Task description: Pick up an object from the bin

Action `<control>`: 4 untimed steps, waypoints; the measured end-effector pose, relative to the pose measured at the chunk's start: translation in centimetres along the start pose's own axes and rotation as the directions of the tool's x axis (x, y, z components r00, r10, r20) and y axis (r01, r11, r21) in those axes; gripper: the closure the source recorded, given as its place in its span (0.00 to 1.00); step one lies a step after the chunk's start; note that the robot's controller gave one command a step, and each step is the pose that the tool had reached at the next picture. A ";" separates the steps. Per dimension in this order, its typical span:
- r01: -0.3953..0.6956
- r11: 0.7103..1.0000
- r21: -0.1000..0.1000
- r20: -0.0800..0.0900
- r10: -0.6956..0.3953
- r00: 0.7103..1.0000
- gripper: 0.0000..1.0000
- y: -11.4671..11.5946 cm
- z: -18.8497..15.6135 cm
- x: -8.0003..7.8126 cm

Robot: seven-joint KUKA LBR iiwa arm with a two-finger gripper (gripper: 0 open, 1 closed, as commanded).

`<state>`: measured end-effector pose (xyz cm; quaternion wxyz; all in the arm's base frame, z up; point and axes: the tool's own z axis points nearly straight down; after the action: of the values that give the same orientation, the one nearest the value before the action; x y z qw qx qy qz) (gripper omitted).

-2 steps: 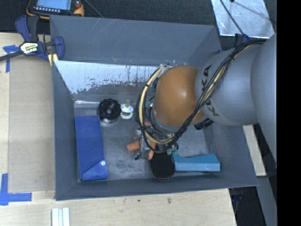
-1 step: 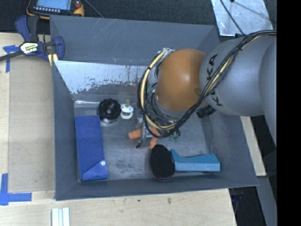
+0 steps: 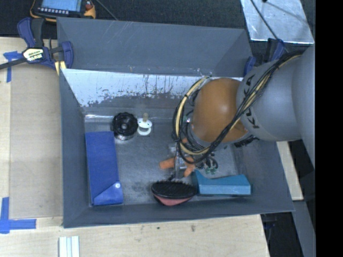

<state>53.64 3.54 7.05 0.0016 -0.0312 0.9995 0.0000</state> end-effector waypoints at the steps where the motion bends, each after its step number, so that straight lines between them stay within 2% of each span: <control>1: 0.000 1.000 0.000 0.000 0.000 1.000 1.00 0.0 0.0 0.0; 2: 0.005 1.000 -0.002 0.002 -0.005 1.000 1.00 -3.4 0.0 -0.6; 3: -0.009 1.000 -0.013 0.009 0.009 1.000 1.00 -5.2 -0.1 0.9; 4: -0.009 1.000 -0.013 0.009 0.009 1.000 1.00 -5.2 -0.1 0.9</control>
Offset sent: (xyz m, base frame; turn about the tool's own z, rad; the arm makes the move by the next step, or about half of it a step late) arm 0.0096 -0.0454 -0.0005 -0.0030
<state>53.06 -1.67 7.16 0.0061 -0.0265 0.9996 0.0066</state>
